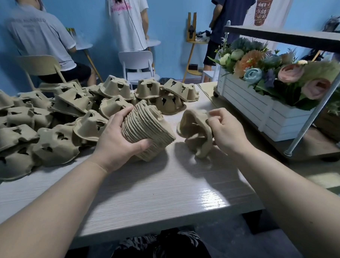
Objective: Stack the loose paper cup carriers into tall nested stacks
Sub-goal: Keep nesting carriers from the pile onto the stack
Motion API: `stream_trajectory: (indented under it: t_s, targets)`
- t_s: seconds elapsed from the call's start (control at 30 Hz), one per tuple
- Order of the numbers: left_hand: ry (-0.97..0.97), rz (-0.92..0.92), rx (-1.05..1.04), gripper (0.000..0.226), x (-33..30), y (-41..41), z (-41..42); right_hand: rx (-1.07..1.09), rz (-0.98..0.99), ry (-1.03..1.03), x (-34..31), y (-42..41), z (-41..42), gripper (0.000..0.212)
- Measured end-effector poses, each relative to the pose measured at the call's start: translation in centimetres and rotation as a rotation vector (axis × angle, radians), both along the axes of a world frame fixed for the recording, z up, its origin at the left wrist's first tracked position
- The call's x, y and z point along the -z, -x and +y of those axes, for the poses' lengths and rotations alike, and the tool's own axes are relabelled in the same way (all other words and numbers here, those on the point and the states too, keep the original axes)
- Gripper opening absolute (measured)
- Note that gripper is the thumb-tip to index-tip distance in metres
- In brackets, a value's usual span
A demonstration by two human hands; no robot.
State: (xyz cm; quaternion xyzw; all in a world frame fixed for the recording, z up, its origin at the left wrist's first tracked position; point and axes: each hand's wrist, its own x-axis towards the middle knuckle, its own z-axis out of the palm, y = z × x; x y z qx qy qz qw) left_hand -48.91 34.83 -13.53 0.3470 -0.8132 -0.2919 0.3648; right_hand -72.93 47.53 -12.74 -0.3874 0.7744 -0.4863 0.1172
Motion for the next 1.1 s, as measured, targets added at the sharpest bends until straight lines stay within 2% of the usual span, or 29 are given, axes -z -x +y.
stream_trajectory:
  t_s: [0.07, 0.13, 0.2, 0.27, 0.33, 0.43, 0.6, 0.8, 1.1]
  targets:
    - [-0.003, -0.002, -0.001, 0.107, 0.0, 0.0, -0.1, 0.111, 0.139, -0.020, -0.3, 0.4, 0.3, 0.028]
    - [-0.008, -0.005, 0.003, 0.107, 0.0, -0.1, -0.1, 0.143, 0.258, 0.019, -0.4, 0.3, 1.0, 0.044]
    - [-0.008, -0.012, 0.004, 0.107, 0.1, -0.1, -0.2, 0.077, 0.367, 0.059, -0.4, -0.3, 1.7, 0.066]
    - [-0.005, -0.012, 0.005, 0.107, 0.1, -0.1, -0.2, 0.003, 0.444, 0.076, -0.3, -0.5, 2.1, 0.077]
    - [-0.004, -0.010, 0.007, 0.107, 0.0, -0.1, -0.1, -0.043, 0.503, 0.070, -0.2, -0.5, 2.0, 0.070]
    - [-0.007, -0.011, 0.007, 0.107, 0.0, -0.1, 0.0, -0.088, 0.574, 0.086, 0.0, -0.5, 1.7, 0.042]
    - [-0.002, -0.008, 0.003, 0.107, -0.1, -0.2, 0.1, -0.014, 0.567, 0.138, -0.2, -0.3, 1.7, 0.017]
    - [0.002, -0.011, 0.000, 0.107, -0.1, -0.1, 0.2, 0.199, 0.506, 0.123, -1.9, 0.4, 1.3, 0.012]
    - [-0.007, -0.024, 0.000, 0.109, -0.2, -0.2, 0.1, 0.010, 0.596, 0.223, -0.7, -2.4, -0.4, 0.013]
